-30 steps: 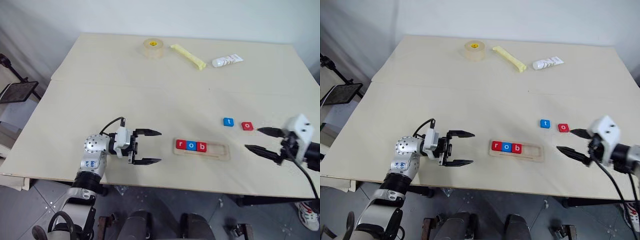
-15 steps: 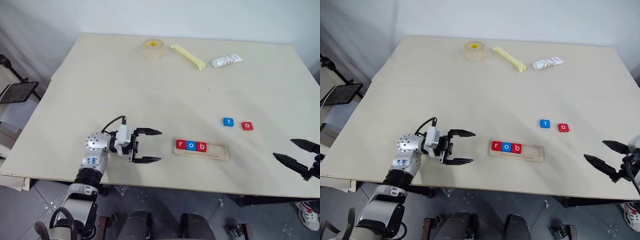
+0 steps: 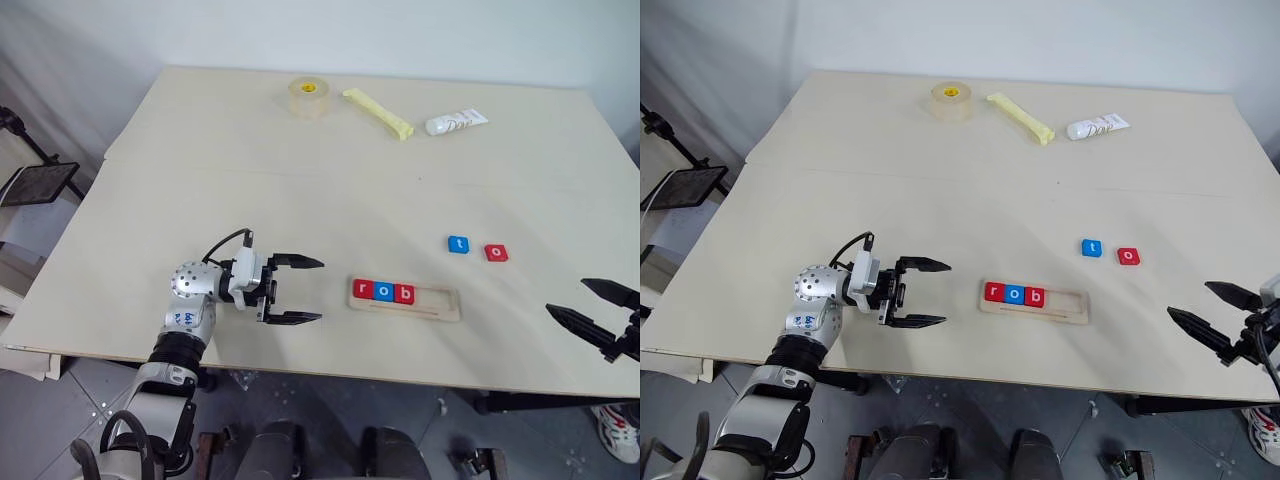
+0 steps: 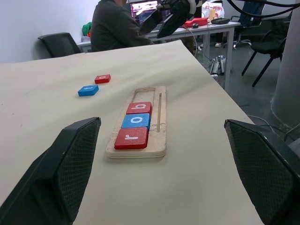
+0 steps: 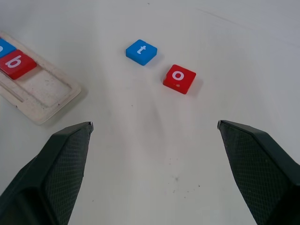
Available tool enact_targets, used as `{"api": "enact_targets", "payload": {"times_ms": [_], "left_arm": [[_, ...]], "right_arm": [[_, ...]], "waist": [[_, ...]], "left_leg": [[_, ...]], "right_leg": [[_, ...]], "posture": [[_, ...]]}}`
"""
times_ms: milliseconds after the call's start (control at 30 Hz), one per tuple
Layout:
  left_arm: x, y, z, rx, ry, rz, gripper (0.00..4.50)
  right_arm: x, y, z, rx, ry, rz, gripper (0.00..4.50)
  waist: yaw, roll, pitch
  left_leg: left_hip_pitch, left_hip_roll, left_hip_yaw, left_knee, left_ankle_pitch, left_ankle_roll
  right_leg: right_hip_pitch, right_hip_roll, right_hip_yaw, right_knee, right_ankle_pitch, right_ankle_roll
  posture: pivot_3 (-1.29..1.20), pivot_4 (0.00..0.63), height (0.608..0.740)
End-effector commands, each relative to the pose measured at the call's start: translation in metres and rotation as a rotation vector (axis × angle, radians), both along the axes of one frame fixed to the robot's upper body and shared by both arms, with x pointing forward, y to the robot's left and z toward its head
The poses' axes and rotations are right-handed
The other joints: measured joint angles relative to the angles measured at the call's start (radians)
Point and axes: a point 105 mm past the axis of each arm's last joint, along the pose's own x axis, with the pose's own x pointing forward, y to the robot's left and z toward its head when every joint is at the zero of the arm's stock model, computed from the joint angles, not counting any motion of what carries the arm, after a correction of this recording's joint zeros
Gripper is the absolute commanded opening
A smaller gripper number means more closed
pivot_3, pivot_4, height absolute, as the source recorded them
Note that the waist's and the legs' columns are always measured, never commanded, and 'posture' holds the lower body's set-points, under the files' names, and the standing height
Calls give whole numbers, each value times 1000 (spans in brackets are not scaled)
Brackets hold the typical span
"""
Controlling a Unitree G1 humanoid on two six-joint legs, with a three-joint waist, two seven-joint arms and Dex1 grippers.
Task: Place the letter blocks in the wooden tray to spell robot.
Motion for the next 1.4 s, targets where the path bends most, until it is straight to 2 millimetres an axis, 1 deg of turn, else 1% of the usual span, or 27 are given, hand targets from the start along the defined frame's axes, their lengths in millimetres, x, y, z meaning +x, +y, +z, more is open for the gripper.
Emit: {"api": "enact_targets", "payload": {"times_ms": [33, 133, 267, 367, 467, 533, 600, 700, 800, 900, 1033, 1133, 1367, 1400], "left_arm": [[2, 0, 7, -9, -35, 1, 4500], [2, 1, 6, -10, -36, 3, 4500], [1, -2, 5, -15, -38, -3, 4500], [0, -4, 4, -13, -36, -14, 4500], [-1, -4, 4, -12, -38, -18, 4500], [-1, -4, 5, -12, -42, -18, 4500], [-1, -4, 6, -13, -46, -19, 4500], [-2, -3, 5, -13, -48, -18, 4500], [-3, -3, 5, -13, -48, -16, 4500], [-3, -3, 5, -13, -49, -14, 4500], [-3, -2, 5, -14, -52, -8, 4500], [-3, -3, 5, -14, -51, -5, 4500], [-4, -2, 4, -15, -49, -6, 4500], [-5, -2, 4, -16, -49, -6, 4500]], "right_arm": [[5, 5, 11, -4, -29, 11, 4460], [24, 14, 9, 20, -15, -15, 4460], [53, 23, -2, 80, -2, -81, 4460], [70, 32, -8, 99, -12, -93, 4460], [88, 37, -13, 121, -28, -129, 4460], [101, 38, -19, 120, -30, -160, 4460], [111, 38, -24, 112, -36, -181, 4460], [121, 33, -30, 96, -42, -220, 4460], [127, 29, -34, 93, -42, -248, 4460], [130, 27, -38, 96, -32, -260, 4460], [131, 22, -53, 113, 28, -314, 4460], [130, 24, -54, 145, 22, -318, 3835], [124, 26, -55, 153, 0, -341, 1453], [123, 26, -54, 155, -7, -344, 1467]], "waist": [[0, 0, 0], [-2, 0, 0], [-5, 0, 0], [-1, 0, 0], [0, 0, 0], [-2, 0, 0], [-4, 0, 0], [-4, 0, 0], [-4, 0, 0], [-6, 0, 0], [-10, 0, 0], [-11, 0, 0], [-9, 0, 0], [-8, 0, 0]], "left_leg": [[0, 0, 0, 0, 0, 0], [0, 0, 0, 0, 0, 0], [0, 1, 0, 0, 0, 0], [0, 1, 0, 0, 0, 0], [0, -1, 0, 0, 0, 0], [0, -1, -1, 0, 0, 0], [0, -1, -1, 0, 0, 0], [0, 0, 0, 0, 0, 0], [0, -1, 0, 0, 0, 0], [0, 0, 0, 0, 0, 0], [0, 0, 0, 0, 0, 0], [0, 0, -1, 0, 0, 0], [0, 0, -1, 0, 0, 0], [0, 0, -1, 0, 0, 0]], "right_leg": [[0, 0, 0, 0, 0, 0], [0, 0, 0, 0, 0, 0], [0, 0, 0, 1, 0, 0], [-1, 0, 0, 1, 0, 0], [-1, 0, 0, 2, 0, 0], [-1, -1, 0, 2, 0, 0], [-1, 0, 0, 2, 0, 0], [-1, 0, -1, 2, 0, 0], [-1, 0, -1, 3, 0, 0], [-1, 0, -1, 3, 0, 0], [-1, 0, -1, 2, 0, 0], [-1, 0, -1, 3, 0, 0], [-1, 0, -1, 3, 0, 0], [-1, 0, -1, 3, 0, 0]], "posture": [[0, 150, 740], [0, 150, 740], [0, 150, 740], [0, 150, 740], [0, 150, 740], [0, 150, 740], [0, 150, 740], [0, 150, 740], [0, 150, 740], [0, 150, 740], [0, 150, 740], [0, 150, 740], [0, 150, 740], [0, 150, 740]]}}
